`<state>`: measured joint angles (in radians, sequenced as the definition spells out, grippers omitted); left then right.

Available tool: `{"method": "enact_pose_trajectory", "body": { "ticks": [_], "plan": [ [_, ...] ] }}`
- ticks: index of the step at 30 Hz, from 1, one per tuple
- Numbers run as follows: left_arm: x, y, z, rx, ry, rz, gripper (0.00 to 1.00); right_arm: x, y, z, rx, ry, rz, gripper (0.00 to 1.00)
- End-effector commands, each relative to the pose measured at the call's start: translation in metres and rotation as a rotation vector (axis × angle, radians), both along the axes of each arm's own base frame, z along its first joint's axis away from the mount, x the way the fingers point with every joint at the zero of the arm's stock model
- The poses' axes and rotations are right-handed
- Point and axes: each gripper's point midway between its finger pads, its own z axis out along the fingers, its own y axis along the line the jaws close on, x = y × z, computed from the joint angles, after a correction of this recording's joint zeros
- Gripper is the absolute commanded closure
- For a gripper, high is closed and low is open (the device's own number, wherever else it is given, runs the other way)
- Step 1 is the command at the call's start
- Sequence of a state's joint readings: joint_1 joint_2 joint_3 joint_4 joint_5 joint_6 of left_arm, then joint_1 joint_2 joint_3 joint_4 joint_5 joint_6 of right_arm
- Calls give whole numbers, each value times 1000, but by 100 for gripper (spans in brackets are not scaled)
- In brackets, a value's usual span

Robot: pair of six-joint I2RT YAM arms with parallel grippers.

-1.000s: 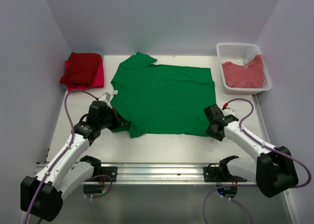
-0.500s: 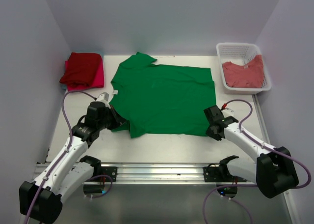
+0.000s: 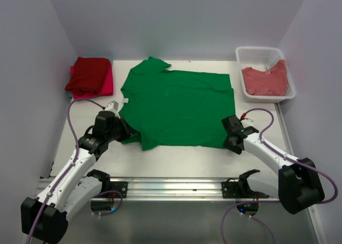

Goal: Fold and stack the t-shirts
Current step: Grap the side of the flattened tshirt closest away from the robot with both arms

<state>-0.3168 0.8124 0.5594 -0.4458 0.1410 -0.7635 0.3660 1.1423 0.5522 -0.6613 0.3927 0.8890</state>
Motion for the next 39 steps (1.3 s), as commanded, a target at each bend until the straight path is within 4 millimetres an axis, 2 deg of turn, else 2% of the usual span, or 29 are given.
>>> {"method": "enact_pose_trajectory", "body": {
  "ticks": [1, 9, 12, 13, 14, 15, 22, 30, 34, 39],
  "plan": [
    [4, 2, 13, 22, -40, -5, 96, -1, -1, -2, -17, 24, -2, 58],
    [6, 3, 10, 30, -32, -1, 96, -5, -5, -5, -33, 44, -25, 57],
    [7, 2, 8, 33, -27, -2, 96, -2, -4, -10, -36, 43, -20, 72],
    [7, 2, 8, 33, -25, -2, 96, -1, -4, -12, -38, 43, -16, 80],
    [7, 2, 8, 34, -27, -3, 96, 0, -4, -13, -38, 42, -15, 95],
    [7, 3, 8, 38, -29, -1, 96, 3, -2, -13, -34, 36, -8, 99],
    [13, 17, 14, 98, -75, 48, 96, 18, 2, -2, -31, -18, 21, 100],
    [35, 53, 22, 230, -205, 210, 98, 43, -8, 45, -90, -163, 18, 100],
    [50, 54, 26, 241, -235, 230, 98, 55, -12, 63, -127, -203, 11, 100],
    [68, 46, 15, 242, -239, 218, 99, 77, -8, 73, -126, -269, 4, 100]
  ]
}}
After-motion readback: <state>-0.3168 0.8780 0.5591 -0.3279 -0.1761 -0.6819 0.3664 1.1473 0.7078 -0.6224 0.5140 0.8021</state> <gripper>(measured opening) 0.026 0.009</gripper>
